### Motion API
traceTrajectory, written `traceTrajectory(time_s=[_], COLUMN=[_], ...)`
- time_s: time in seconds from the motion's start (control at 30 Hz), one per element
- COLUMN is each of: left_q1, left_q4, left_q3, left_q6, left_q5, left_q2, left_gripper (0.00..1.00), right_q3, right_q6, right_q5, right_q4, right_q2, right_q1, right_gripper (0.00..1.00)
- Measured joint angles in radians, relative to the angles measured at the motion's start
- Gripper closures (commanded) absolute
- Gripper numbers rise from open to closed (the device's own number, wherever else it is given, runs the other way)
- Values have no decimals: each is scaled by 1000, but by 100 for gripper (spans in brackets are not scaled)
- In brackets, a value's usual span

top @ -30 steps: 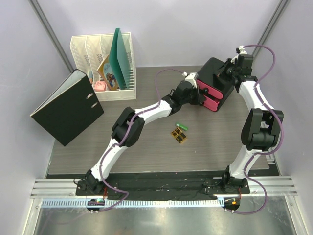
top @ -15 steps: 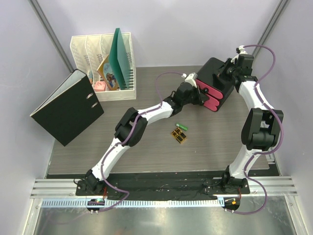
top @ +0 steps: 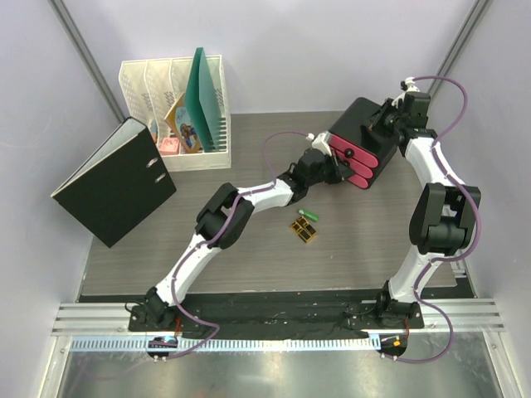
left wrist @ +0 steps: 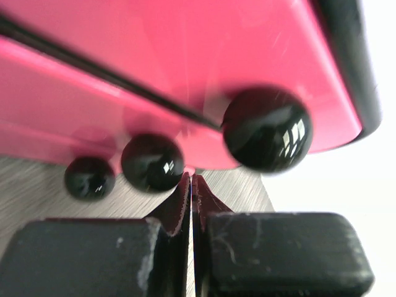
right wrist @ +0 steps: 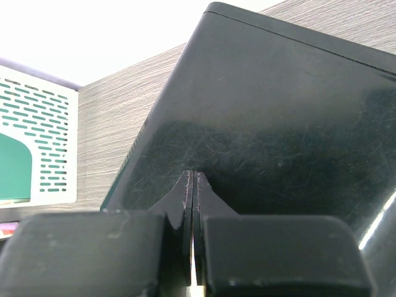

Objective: Organize the makeup

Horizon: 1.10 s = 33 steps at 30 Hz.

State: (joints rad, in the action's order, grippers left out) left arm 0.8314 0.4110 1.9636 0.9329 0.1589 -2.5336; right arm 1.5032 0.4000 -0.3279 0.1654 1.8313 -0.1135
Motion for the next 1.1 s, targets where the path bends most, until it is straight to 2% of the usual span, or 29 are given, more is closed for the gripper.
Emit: traceTrajectory(time_s=[0.1, 0.47, 0.6, 0.8, 1.1], left_q1=[0, -10, -13, -16, -21], left_q4=[8, 27, 15, -48, -151], left_q3=[-63, -180, -267, -396, -458], left_q6=[-20, -104, -147, -235, -311], left_q5=[-1, 51, 77, 89, 94], left_q2=[34, 216, 298, 372, 381], left_gripper=[99, 84, 85, 89, 95], right_q3=[0, 3, 34, 169, 433], right_q6=[0, -1, -1, 7, 31], right_q5=[0, -31, -23, 35, 98], right_q4=[0, 1, 44, 125, 213], right_q2=[0, -1, 5, 79, 252], right_q1=[0, 0, 0, 0, -19], right_gripper=[99, 99, 99, 99, 99])
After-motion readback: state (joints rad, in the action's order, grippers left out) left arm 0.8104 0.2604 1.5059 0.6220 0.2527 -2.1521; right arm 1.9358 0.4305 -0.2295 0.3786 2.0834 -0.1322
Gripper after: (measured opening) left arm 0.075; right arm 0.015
